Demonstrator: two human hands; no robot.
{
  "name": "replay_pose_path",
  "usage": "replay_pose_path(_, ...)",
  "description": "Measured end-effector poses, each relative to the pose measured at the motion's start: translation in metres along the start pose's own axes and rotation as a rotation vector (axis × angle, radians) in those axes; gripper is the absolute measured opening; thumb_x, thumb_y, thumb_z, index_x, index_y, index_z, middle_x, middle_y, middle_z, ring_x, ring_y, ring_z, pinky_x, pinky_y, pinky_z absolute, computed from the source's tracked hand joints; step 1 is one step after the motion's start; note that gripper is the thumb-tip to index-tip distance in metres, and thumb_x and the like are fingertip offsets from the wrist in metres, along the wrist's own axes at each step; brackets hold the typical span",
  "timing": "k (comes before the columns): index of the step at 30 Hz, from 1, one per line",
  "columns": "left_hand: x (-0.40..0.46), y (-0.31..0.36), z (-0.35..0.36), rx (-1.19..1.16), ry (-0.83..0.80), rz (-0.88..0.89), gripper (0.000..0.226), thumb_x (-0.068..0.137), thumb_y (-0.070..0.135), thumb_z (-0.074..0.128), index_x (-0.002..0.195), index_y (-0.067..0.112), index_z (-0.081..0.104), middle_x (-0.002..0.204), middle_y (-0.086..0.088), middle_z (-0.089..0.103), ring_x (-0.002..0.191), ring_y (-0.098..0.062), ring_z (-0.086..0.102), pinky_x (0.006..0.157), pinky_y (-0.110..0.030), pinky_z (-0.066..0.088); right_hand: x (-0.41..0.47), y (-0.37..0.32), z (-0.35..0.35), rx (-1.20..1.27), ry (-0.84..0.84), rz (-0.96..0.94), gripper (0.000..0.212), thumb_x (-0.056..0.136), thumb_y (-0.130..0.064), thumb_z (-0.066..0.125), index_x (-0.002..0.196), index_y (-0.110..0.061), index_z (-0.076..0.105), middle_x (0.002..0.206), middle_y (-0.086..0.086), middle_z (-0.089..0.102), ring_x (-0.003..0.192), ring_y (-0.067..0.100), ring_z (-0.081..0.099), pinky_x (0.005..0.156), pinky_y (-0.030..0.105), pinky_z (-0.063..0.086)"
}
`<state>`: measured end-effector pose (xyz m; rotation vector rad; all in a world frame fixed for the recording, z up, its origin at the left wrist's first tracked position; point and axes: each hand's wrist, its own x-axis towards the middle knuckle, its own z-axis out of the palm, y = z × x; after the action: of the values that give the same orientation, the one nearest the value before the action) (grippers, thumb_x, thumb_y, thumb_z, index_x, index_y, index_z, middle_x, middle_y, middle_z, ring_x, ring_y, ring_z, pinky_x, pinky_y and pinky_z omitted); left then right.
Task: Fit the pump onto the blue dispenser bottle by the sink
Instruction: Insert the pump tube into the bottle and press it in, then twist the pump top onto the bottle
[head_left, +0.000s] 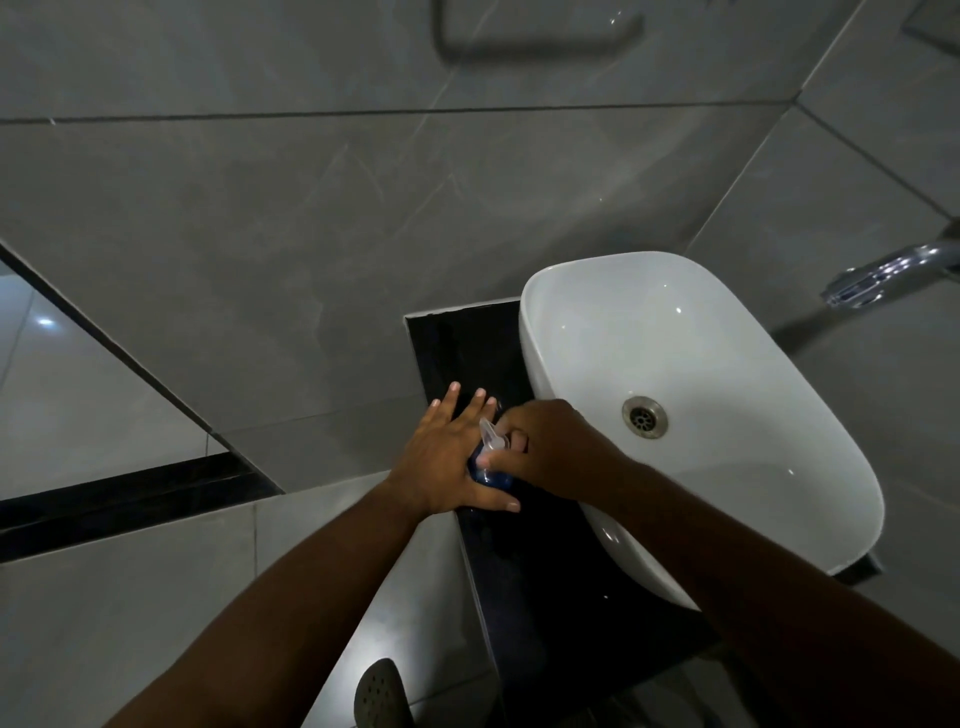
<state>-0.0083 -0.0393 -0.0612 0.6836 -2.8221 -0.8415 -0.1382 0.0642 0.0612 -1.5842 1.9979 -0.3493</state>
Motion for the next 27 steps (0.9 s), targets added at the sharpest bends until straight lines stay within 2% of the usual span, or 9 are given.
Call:
replay_pose_path(3,-0.001,-0.001,0.0,-0.031,0.003,0.007,0.127,0.054,0.092,0.058,0.154,0.026,0.014,0.163,-0.001,0.009,0.147,-0.02,-0.018,0.115,-0.044,-0.01,-0.002,-0.001,-0.005,-0.035,-0.075,-0.027,0.035,0.093,-0.021,0.059,0.122,0.0,0.059,0.123,0.021,0.062,0.108,0.029,0.057,0.089,0.03,0.039)
replay_pose_path(6,-0.002,-0.001,0.001,-0.043,0.001,0.001,0.127,0.055,0.091,0.058,0.154,0.027,0.011,0.163,0.0,0.008,0.147,-0.02,-0.018,0.115,-0.043,-0.013,0.0,-0.004,-0.006,-0.045,-0.099,-0.058,0.036,0.094,-0.01,0.056,0.127,0.003,0.054,0.132,0.023,0.056,0.123,0.034,0.05,0.103,0.036,0.036)
replay_pose_path(8,-0.002,0.0,0.0,-0.029,0.001,-0.004,0.128,0.054,0.092,0.057,0.154,0.027,0.012,0.163,0.0,0.009,0.147,-0.021,-0.017,0.114,-0.041,-0.014,0.001,-0.004,-0.005,-0.042,-0.129,-0.059,0.044,0.096,-0.011,0.052,0.138,0.002,0.043,0.144,0.018,0.046,0.132,0.029,0.043,0.108,0.029,0.027)
replay_pose_path(13,-0.003,0.004,-0.006,-0.037,-0.036,-0.026,0.129,0.055,0.092,0.057,0.154,0.03,0.003,0.163,0.001,0.0,0.147,-0.021,-0.016,0.119,-0.049,-0.003,-0.007,0.003,0.001,0.003,-0.039,-0.087,0.045,0.093,-0.021,0.058,0.137,-0.011,0.049,0.128,0.015,0.06,0.113,0.025,0.056,0.091,0.025,0.038)
replay_pose_path(16,-0.014,0.006,-0.004,-0.137,0.002,-0.06,0.133,0.054,0.09,0.061,0.149,0.035,-0.013,0.162,0.004,-0.012,0.147,-0.017,-0.015,0.117,-0.042,0.001,-0.016,0.009,0.018,0.069,0.093,0.009,0.053,0.088,-0.027,0.063,0.136,-0.011,0.047,0.119,0.015,0.065,0.106,0.027,0.061,0.09,0.032,0.048)
replay_pose_path(19,-0.029,0.009,0.003,-0.268,0.118,-0.118,0.126,0.058,0.08,0.072,0.154,0.023,0.014,0.161,0.002,0.014,0.147,-0.014,0.015,0.116,-0.03,0.02,-0.016,0.015,0.04,0.126,0.153,0.153,0.034,0.084,-0.03,0.066,0.111,-0.01,0.063,0.098,0.013,0.072,0.088,0.026,0.066,0.081,0.036,0.054)
replay_pose_path(21,-0.034,0.011,0.006,-0.319,0.208,-0.114,0.096,0.063,0.07,0.077,0.139,0.021,0.046,0.14,0.001,0.052,0.127,-0.014,0.05,0.103,-0.026,0.042,-0.013,0.016,0.05,0.24,0.148,0.232,0.025,0.086,-0.027,0.064,0.104,-0.01,0.066,0.091,0.011,0.073,0.08,0.024,0.068,0.078,0.039,0.057)
replay_pose_path(22,-0.034,0.011,0.006,-0.338,0.238,-0.112,0.085,0.064,0.066,0.078,0.131,0.021,0.053,0.127,0.002,0.06,0.114,-0.012,0.058,0.095,-0.024,0.047,-0.01,0.015,0.054,0.328,0.139,0.265,0.024,0.087,-0.023,0.063,0.105,-0.009,0.066,0.092,0.012,0.074,0.082,0.025,0.069,0.08,0.043,0.058)
replay_pose_path(27,-0.012,-0.005,-0.002,-0.416,0.258,-0.12,0.079,0.069,0.051,0.079,0.135,0.018,0.052,0.122,0.001,0.057,0.108,-0.009,0.055,0.092,-0.018,0.046,0.022,0.012,0.06,0.444,0.22,0.311,0.017,0.092,-0.018,0.056,0.1,-0.008,0.068,0.091,0.011,0.073,0.083,0.025,0.07,0.082,0.045,0.058)
